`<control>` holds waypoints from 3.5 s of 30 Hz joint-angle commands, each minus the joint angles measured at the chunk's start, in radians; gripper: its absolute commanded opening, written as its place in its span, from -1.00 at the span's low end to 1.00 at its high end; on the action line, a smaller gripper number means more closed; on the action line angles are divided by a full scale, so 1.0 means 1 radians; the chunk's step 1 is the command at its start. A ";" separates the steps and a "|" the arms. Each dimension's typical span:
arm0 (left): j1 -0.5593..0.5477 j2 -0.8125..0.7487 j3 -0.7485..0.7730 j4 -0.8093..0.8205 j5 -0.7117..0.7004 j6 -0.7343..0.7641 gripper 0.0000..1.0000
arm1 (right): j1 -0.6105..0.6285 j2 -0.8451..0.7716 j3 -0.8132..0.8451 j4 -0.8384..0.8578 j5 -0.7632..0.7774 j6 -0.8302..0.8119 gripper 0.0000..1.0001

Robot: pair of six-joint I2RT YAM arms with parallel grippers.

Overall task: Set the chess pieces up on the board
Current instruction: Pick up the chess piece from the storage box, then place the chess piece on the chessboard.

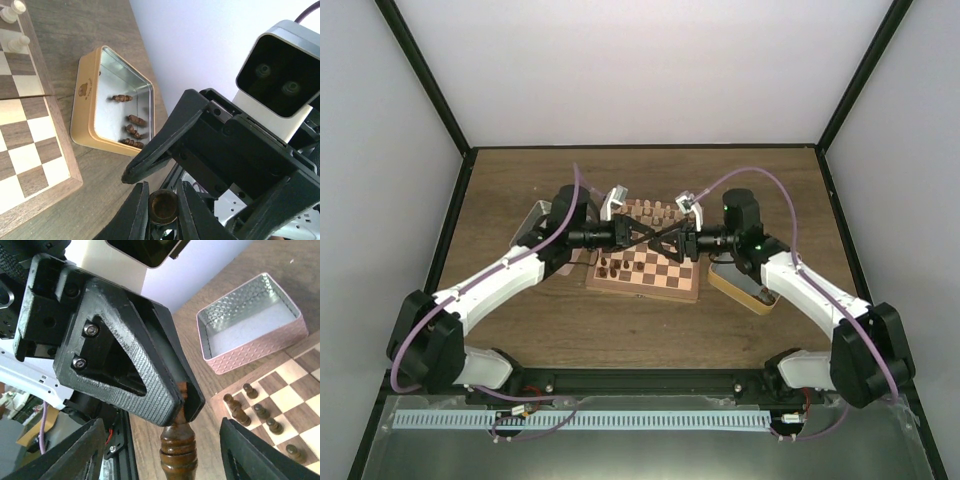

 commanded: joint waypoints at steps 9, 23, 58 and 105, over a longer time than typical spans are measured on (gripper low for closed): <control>0.023 -0.110 0.014 0.204 -0.073 -0.173 -0.92 | 0.007 -0.184 -0.239 0.654 0.134 0.640 0.47; 0.023 -0.143 -0.029 0.416 -0.140 -0.414 -0.92 | 0.015 -0.184 -0.226 0.782 0.287 0.999 -0.05; 0.026 -0.190 -0.013 0.007 -0.420 -0.049 -0.92 | 0.036 -0.212 -0.115 0.221 0.441 0.656 -0.95; 0.027 -0.520 -0.043 -0.290 -1.136 0.587 -0.92 | 0.469 0.602 0.657 -1.039 1.299 0.077 -0.83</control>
